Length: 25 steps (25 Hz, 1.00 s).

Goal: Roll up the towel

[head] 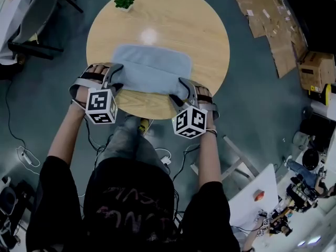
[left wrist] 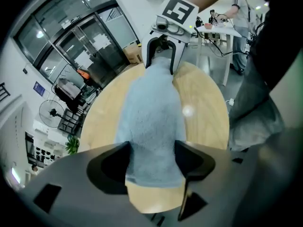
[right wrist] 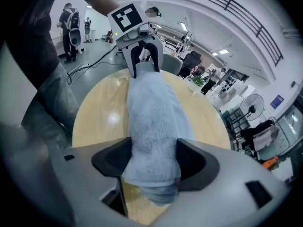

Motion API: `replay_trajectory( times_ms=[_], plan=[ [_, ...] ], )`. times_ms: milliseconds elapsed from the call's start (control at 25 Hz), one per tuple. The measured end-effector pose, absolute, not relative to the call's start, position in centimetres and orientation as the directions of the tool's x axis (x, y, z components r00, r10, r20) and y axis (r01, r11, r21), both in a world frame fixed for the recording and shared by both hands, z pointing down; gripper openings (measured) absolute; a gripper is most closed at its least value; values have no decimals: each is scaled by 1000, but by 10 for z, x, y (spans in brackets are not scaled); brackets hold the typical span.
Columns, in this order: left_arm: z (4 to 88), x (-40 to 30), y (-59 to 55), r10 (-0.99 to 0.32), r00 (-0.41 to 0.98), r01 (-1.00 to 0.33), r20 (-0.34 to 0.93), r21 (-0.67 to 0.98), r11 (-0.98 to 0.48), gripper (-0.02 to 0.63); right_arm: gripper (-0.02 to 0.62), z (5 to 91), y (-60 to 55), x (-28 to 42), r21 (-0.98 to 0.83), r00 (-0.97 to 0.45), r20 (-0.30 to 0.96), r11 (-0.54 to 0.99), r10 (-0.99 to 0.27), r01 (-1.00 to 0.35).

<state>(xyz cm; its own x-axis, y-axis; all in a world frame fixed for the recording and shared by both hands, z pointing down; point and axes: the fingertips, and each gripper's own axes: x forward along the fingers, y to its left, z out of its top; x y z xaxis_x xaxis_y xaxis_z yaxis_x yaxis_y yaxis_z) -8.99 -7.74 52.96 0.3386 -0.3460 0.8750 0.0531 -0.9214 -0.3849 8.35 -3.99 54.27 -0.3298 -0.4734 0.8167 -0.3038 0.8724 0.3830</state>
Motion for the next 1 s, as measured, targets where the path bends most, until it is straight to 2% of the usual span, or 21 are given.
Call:
replay_trajectory(
  times_ms=[120,320,520,600,760,1000],
  plan=[
    [540,-87,-86,-278,314,62,908,-311,-948,280,261,552,-50,83,318,-336,849,902,-408,-293],
    [538,-87,-75,-92,308,59,947,-115,-992,125,135,544,-39,81,154,-411,866,933,-286,-324],
    [515,-101,-12,261,306,96,916,243,-965,120,121,518,14,69,-200,-550,835,929,-5,-312],
    [510,-104,-3,343,344,63,874,342,-937,125,126,515,23,68,-302,-578,813,897,65,-323],
    [515,-101,-29,304,415,-22,857,343,-939,142,150,525,-3,76,-250,-543,840,890,2,-382],
    [516,-101,-71,237,445,-65,864,295,-953,164,212,523,-49,87,-112,-513,845,889,-149,-444]
  ],
)
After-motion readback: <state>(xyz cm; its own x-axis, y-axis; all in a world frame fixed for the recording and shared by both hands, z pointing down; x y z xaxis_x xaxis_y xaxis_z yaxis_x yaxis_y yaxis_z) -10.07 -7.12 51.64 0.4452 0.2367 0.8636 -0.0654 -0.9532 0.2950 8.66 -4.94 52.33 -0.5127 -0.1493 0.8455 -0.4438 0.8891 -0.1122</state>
